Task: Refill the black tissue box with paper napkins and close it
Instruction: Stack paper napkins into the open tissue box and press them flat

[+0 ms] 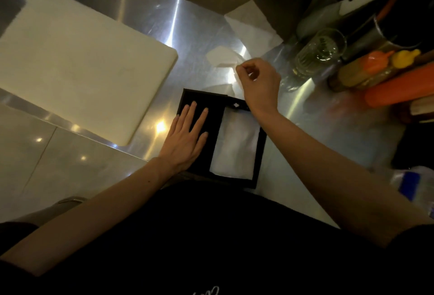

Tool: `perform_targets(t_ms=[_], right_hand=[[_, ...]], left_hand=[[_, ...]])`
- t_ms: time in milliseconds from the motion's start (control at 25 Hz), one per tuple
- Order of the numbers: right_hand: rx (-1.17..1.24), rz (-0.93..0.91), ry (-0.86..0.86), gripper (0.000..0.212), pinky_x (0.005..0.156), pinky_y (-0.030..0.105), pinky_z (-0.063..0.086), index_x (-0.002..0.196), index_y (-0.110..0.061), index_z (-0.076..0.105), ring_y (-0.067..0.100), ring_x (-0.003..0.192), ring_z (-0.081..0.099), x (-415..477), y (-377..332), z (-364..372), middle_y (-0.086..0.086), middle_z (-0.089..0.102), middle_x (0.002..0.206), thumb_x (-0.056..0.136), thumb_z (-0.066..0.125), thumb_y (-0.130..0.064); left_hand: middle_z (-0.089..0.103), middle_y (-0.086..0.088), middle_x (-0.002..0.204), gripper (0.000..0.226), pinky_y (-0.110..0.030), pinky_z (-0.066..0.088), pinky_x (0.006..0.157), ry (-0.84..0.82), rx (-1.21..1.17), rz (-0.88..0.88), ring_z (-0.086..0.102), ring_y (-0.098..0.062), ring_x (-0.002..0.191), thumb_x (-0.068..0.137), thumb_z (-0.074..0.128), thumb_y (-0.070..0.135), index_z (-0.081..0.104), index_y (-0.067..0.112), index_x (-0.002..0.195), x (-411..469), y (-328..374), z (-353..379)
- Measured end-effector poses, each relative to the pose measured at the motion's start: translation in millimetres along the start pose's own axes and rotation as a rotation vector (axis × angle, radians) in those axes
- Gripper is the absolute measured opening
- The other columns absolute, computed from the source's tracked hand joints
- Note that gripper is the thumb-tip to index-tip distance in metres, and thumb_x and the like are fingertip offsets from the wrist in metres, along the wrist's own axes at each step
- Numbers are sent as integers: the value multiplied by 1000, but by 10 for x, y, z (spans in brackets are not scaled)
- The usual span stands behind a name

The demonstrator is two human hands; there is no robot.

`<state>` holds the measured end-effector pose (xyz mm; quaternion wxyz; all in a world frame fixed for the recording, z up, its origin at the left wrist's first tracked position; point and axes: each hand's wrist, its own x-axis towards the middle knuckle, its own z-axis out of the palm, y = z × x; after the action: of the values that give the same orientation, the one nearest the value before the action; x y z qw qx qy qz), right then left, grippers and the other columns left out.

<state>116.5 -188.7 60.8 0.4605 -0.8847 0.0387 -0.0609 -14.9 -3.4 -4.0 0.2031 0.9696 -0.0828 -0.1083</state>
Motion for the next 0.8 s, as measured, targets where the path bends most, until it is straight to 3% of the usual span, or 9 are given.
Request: perform_targets(t_ms=[360, 520, 640, 800], right_hand=[[130, 314, 178, 10, 67, 10, 48, 87, -17, 72, 1, 72, 63, -1240, -56, -350, -8, 70, 79, 85, 71, -26], [44, 408, 178, 13, 76, 22, 53, 88, -16, 71, 2, 75, 62, -1493, 107, -175, -4, 69, 84, 87, 69, -29], [-88, 395, 105, 21, 77, 26, 53, 98, -16, 68, 6, 76, 59, -1607, 216, -62, -2, 64, 91, 88, 67, -35], [-371, 287, -128, 36, 77, 33, 50, 112, -10, 60, 20, 86, 59, -1654, 299, -16, 7, 57, 108, 91, 61, -38]], left_hand=[[5, -14, 163, 60, -46, 8, 120, -18, -53, 20, 2, -30, 150, 100, 22, 41, 12, 20, 155, 14, -43, 44], [4, -16, 162, 59, -48, 8, 121, -26, -50, 59, 2, -31, 150, 101, 23, 41, 11, 19, 155, 29, -62, 26], [4, -17, 162, 59, -48, 8, 120, -35, -52, 71, 2, -32, 150, 101, 23, 41, 11, 20, 155, 35, -81, 20], [4, -18, 162, 59, -49, 9, 120, -39, -34, 73, 2, -33, 150, 102, 23, 41, 10, 19, 155, 29, -68, 10]])
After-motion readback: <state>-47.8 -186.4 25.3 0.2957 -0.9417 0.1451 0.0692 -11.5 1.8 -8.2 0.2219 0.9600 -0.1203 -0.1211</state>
